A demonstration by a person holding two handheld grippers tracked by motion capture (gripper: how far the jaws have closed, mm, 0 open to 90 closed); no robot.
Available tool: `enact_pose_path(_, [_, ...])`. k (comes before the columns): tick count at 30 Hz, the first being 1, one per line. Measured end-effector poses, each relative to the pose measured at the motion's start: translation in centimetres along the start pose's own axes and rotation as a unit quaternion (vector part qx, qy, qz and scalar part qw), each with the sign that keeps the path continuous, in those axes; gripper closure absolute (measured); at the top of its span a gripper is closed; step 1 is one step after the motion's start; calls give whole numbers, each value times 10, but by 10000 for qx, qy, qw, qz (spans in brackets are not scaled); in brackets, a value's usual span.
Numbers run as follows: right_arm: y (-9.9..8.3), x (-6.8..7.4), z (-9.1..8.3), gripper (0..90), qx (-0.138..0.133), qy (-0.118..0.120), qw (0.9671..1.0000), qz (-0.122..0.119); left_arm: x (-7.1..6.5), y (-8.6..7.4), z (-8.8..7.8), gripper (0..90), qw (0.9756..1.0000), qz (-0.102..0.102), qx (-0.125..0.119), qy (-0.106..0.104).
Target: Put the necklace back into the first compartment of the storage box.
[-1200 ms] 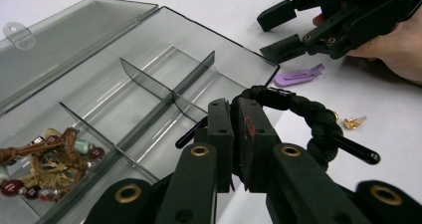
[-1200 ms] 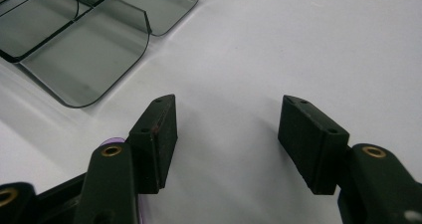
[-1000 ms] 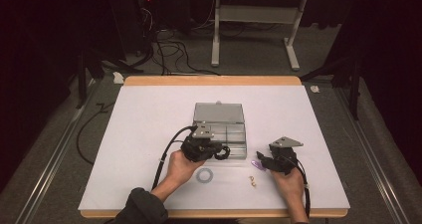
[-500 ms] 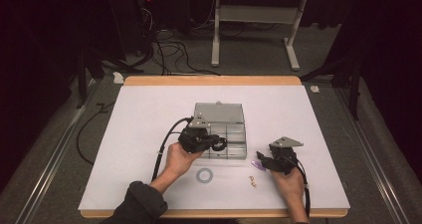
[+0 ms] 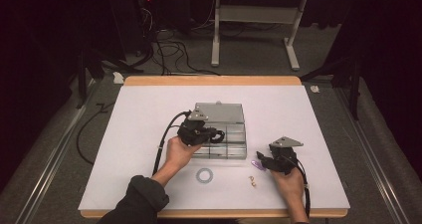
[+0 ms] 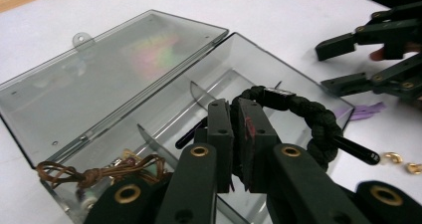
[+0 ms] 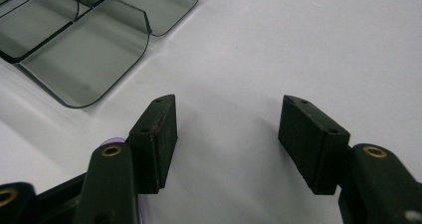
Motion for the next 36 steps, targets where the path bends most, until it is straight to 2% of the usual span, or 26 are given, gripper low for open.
enact_pose_path(7, [0,0,0,410,0,-4,10000,-4,3,8,7,850,9999,69,58,115])
enact_pose_path(11, [0,0,0,410,-1,-6,10000,-10,6,8,14,848,9998,11,101,156])
enact_pose_path(13, [0,0,0,410,-1,-5,10000,-9,8,8,17,848,9998,-103,113,115])
enact_pose_path(19, [0,0,0,410,-1,-3,10000,-10,9,13,26,848,9996,-45,215,190])
enact_pose_path(22, [0,0,0,410,1,-2,10000,-3,9,15,31,848,9992,58,292,251])
enact_pose_path(28, [0,0,0,410,-3,-4,10000,-15,14,12,38,846,9988,67,439,228])
enact_pose_path(31, [0,0,0,409,-5,-3,10000,-16,18,11,40,845,9987,-26,432,278])
enact_pose_path(36, [0,0,0,408,-4,3,10000,-21,18,9,45,844,9979,55,555,316])
Point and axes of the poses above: each handheld gripper's, and its own axes: z roughly forward along the jaws, y roughly out of its top, x roughly to its left, the point moved 2 cm from there along z, roughly forward along the jaws, and after that the axes turned 1 degree about y, right-handed, at the moved point
